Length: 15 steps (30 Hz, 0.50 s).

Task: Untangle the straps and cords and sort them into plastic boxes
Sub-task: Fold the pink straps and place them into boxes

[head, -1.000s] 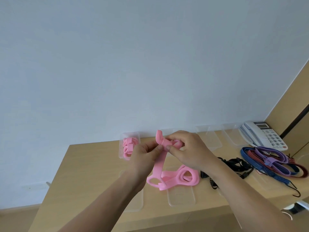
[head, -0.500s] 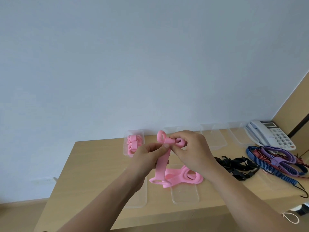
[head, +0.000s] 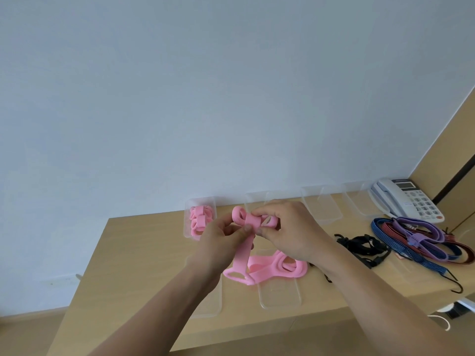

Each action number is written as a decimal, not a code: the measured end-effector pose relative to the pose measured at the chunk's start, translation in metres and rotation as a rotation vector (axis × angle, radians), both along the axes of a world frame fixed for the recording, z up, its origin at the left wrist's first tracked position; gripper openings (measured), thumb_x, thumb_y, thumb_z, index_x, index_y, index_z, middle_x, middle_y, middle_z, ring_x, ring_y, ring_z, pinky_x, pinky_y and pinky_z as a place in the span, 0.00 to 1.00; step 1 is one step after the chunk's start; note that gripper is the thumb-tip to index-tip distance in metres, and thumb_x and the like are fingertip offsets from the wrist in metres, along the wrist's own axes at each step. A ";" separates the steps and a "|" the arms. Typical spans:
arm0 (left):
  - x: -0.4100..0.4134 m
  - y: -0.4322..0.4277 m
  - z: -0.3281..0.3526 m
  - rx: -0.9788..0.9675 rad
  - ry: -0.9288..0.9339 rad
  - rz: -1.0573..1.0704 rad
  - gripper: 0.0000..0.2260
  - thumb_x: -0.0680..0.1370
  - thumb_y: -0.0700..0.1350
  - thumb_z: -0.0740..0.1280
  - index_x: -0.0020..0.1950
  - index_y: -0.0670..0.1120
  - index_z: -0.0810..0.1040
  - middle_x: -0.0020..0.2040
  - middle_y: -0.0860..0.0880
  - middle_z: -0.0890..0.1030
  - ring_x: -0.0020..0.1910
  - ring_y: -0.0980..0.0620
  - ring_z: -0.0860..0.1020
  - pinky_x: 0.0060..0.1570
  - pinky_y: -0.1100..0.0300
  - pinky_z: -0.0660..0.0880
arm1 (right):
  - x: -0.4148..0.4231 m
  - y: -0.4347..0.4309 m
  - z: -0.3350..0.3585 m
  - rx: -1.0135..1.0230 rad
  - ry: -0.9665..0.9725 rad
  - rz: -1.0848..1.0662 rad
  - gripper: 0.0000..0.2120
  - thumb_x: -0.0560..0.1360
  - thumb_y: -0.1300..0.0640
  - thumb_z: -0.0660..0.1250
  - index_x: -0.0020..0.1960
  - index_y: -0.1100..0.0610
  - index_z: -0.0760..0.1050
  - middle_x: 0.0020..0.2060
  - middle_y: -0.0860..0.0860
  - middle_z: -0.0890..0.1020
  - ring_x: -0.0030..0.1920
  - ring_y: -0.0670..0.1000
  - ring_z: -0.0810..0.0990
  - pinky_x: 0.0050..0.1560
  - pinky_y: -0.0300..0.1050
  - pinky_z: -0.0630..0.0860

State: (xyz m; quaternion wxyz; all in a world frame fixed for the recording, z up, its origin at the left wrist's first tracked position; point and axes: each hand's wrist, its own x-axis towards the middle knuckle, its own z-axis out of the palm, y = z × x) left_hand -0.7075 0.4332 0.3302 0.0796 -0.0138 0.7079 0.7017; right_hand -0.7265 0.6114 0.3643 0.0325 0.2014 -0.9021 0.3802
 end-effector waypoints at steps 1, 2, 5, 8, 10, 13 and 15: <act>0.000 0.001 0.000 0.010 0.002 0.009 0.08 0.81 0.43 0.72 0.49 0.55 0.87 0.44 0.44 0.87 0.42 0.49 0.85 0.46 0.52 0.81 | 0.001 0.000 0.001 -0.007 -0.004 0.007 0.08 0.73 0.56 0.74 0.50 0.45 0.84 0.41 0.46 0.82 0.41 0.45 0.78 0.42 0.39 0.73; 0.001 0.003 0.000 0.022 0.002 0.013 0.06 0.80 0.42 0.72 0.50 0.53 0.87 0.44 0.43 0.87 0.43 0.49 0.85 0.49 0.50 0.81 | 0.001 -0.001 0.001 -0.014 -0.011 0.006 0.07 0.74 0.56 0.73 0.50 0.46 0.84 0.40 0.46 0.82 0.41 0.47 0.78 0.43 0.40 0.74; 0.001 0.007 0.001 0.075 -0.030 0.002 0.06 0.80 0.42 0.73 0.57 0.47 0.85 0.47 0.44 0.87 0.46 0.49 0.85 0.54 0.48 0.81 | -0.001 -0.001 -0.001 -0.040 0.008 -0.058 0.10 0.74 0.61 0.72 0.50 0.48 0.85 0.37 0.47 0.83 0.40 0.48 0.79 0.44 0.42 0.76; 0.001 0.008 0.002 0.152 -0.114 -0.032 0.07 0.81 0.42 0.71 0.57 0.42 0.84 0.48 0.44 0.87 0.46 0.48 0.85 0.50 0.52 0.83 | -0.003 -0.001 -0.004 -0.052 0.125 -0.135 0.09 0.72 0.63 0.74 0.50 0.52 0.86 0.37 0.45 0.82 0.39 0.45 0.78 0.41 0.33 0.73; 0.000 0.006 0.001 0.171 -0.173 -0.056 0.08 0.81 0.44 0.72 0.54 0.41 0.86 0.50 0.43 0.88 0.47 0.47 0.86 0.51 0.54 0.84 | -0.003 -0.002 -0.008 -0.072 0.222 -0.159 0.10 0.71 0.65 0.75 0.49 0.54 0.86 0.37 0.44 0.81 0.37 0.42 0.76 0.40 0.28 0.69; -0.002 0.003 0.000 0.215 -0.197 -0.085 0.09 0.78 0.47 0.75 0.53 0.42 0.88 0.52 0.41 0.87 0.50 0.45 0.86 0.53 0.53 0.84 | 0.000 -0.008 -0.020 -0.098 0.349 -0.159 0.11 0.70 0.69 0.75 0.48 0.56 0.85 0.39 0.47 0.83 0.37 0.41 0.75 0.41 0.26 0.69; -0.004 0.000 0.002 0.247 -0.191 -0.113 0.14 0.76 0.52 0.75 0.55 0.43 0.88 0.55 0.40 0.87 0.53 0.44 0.86 0.55 0.53 0.83 | 0.003 -0.011 -0.027 -0.134 0.415 -0.142 0.11 0.69 0.70 0.75 0.46 0.57 0.85 0.41 0.49 0.84 0.39 0.43 0.78 0.41 0.33 0.75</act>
